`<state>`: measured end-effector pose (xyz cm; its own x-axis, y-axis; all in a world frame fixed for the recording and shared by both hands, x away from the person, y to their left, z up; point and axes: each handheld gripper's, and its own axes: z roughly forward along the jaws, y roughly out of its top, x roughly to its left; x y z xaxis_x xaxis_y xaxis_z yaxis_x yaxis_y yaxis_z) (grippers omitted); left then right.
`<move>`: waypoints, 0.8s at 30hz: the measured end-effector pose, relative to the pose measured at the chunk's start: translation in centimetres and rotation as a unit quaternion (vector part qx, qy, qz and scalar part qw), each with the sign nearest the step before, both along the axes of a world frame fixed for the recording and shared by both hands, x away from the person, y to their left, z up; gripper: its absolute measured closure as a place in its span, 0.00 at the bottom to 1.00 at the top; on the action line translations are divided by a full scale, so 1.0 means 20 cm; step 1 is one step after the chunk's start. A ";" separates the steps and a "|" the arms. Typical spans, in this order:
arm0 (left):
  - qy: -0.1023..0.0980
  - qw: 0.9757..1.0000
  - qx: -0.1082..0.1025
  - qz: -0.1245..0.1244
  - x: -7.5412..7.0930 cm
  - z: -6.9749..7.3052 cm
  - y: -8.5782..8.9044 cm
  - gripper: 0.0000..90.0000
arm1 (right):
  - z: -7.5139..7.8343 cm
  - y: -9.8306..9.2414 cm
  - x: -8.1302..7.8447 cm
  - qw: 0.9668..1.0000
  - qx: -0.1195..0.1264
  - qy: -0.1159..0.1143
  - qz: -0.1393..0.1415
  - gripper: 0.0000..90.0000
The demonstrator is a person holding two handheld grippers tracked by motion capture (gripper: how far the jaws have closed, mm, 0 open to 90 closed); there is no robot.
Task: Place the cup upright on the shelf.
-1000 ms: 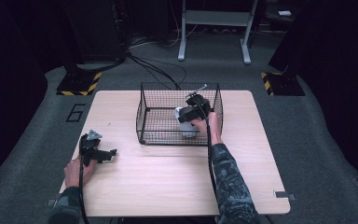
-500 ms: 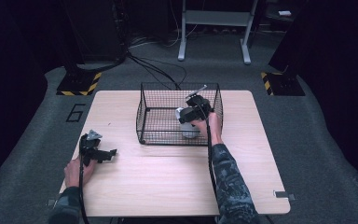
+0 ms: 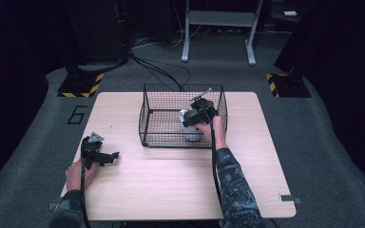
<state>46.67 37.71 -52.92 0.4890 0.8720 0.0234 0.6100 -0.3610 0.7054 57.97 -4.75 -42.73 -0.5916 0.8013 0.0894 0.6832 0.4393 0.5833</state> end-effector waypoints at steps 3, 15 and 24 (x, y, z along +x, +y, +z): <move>0.000 1.000 0.000 0.000 0.00 0.00 0.00 0.00 | 0.00 -0.01 -0.01 1.000 0.015 0.008 -0.004 0.03; 0.000 1.000 0.000 0.000 0.00 0.00 0.00 0.00 | 0.07 -0.04 -0.05 0.999 0.047 -0.026 -0.005 0.00; -0.001 1.000 0.000 0.001 0.00 0.00 0.00 0.00 | 0.18 -0.11 -0.15 0.995 0.080 -0.062 -0.002 0.00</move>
<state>46.67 37.70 -52.94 0.4879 0.8726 0.0237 0.6089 -0.3597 0.7070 55.01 -6.98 -39.08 -0.6025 0.7852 0.1431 0.6034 0.3309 0.7255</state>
